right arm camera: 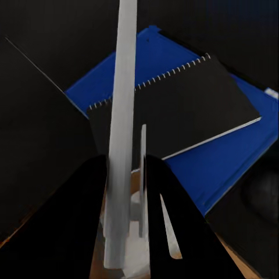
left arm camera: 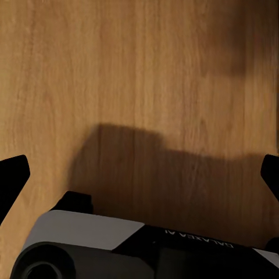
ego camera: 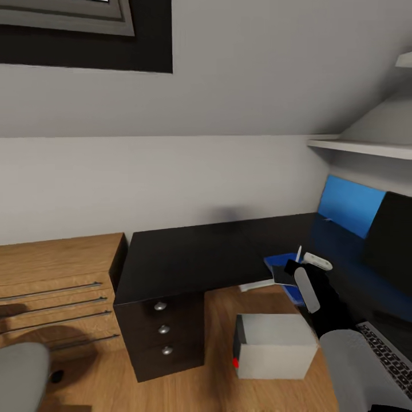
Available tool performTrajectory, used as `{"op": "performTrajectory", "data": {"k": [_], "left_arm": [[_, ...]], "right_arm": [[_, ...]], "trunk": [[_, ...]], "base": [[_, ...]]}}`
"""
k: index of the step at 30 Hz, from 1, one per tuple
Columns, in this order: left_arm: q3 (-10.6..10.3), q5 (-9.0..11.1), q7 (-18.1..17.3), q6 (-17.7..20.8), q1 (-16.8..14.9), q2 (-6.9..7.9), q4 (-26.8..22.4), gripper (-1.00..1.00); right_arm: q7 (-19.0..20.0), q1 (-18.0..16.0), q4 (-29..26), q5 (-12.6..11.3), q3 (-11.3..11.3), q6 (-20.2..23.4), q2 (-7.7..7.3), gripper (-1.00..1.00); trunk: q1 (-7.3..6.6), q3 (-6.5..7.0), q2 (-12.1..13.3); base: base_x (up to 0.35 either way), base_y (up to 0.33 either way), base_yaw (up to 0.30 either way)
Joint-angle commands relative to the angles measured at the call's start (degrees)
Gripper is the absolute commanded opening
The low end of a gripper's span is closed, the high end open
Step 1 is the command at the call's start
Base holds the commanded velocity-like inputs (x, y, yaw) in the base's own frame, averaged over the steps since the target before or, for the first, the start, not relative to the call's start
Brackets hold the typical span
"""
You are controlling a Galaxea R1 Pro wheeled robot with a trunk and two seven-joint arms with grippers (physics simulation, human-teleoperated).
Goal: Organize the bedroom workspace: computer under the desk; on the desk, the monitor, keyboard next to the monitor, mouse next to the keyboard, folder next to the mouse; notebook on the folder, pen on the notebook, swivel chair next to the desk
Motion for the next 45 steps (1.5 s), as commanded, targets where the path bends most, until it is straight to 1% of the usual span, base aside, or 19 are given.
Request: {"op": "performTrajectory", "data": {"k": [1,5,7,8,9,12,20,24,28,33,41,45], "left_arm": [[-0.5,0.6,0.5,-0.2,-0.1,0.06,-0.1,1.0],[-0.5,0.4,0.5,-0.2,-0.1,0.05,-0.1,1.0],[-0.5,0.4,0.5,-0.2,-0.1,0.04,-0.1,1.0],[-0.5,0.4,0.5,-0.2,-0.1,0.05,-0.1,1.0],[-0.5,0.4,0.5,-0.2,-0.1,0.04,-0.1,1.0],[-0.5,0.4,0.5,-0.2,-0.1,-0.01,-0.1,1.0],[-0.5,0.4,0.3,-0.2,-0.1,0.02,-0.1,1.0],[-0.5,0.4,0.3,-0.2,-0.1,-0.01,-0.1,1.0],[-0.6,0.4,0.3,-0.2,-0.1,-0.03,-0.1,1.0],[-0.6,0.4,0.4,-0.3,-0.1,-0.03,-0.1,1.0],[-0.6,0.4,0.4,-0.6,-0.1,-0.03,-0.1,1.0],[-0.6,0.4,0.4,-0.6,-0.1,-0.08,-0.1,1.0]], "right_arm": [[-0.5,0.0,-0.1,-0.6,0.1,0.1,-0.02,-1.0],[-0.6,0.0,-0.2,-0.5,0.3,0.1,0.06,-1.0],[-0.6,0.0,-0.2,-0.3,2.2,0.3,0.06,-1.0],[-0.6,0.0,-0.2,-0.2,2.8,0.3,0.06,-1.0],[-0.7,0.0,-0.1,-0.1,5.4,0.3,0.06,-1.0],[-0.7,0.0,-0.1,-0.1,6.6,0.2,0.02,-1.0],[-0.7,0.0,0.1,0.0,7.0,0.1,-0.02,-1.0],[-0.8,0.0,1.1,0.0,6.9,0.1,-0.14,-1.0],[-0.9,-0.1,2.4,0.0,6.8,0.0,-0.94,-1.0],[-0.9,-0.2,3.6,0.0,6.8,0.1,-1.48,-1.0],[-0.6,-0.4,10.3,0.0,6.9,-0.1,-1.69,-1.0],[-0.5,-0.5,11.9,0.0,7.0,-0.2,-1.65,-1.0]], "trunk": [[0.0,-0.1,0.0],[0.0,-0.2,0.0],[0.0,-0.21,0.0],[0.0,-0.21,0.0],[0.0,-0.21,0.0],[0.0,-0.21,0.0],[0.0,-0.21,0.0],[0.0,-0.21,0.0],[0.0,-0.21,0.0],[0.0,-0.21,0.0],[0.0,-0.21,0.0],[0.0,-0.21,0.0]], "base": [[0.0,0.0,-0.263],[0.0,0.0,-0.234],[0.0,0.0,-0.055],[0.0,0.0,-0.034],[0.0,0.0,-0.011],[0.0,0.0,-0.005],[0.004,-0.001,-0.001],[0.153,-0.078,0.0],[0.232,-0.134,0.0],[0.145,-0.089,0.0],[0.124,-0.076,0.0],[0.013,-0.008,0.0]]}}
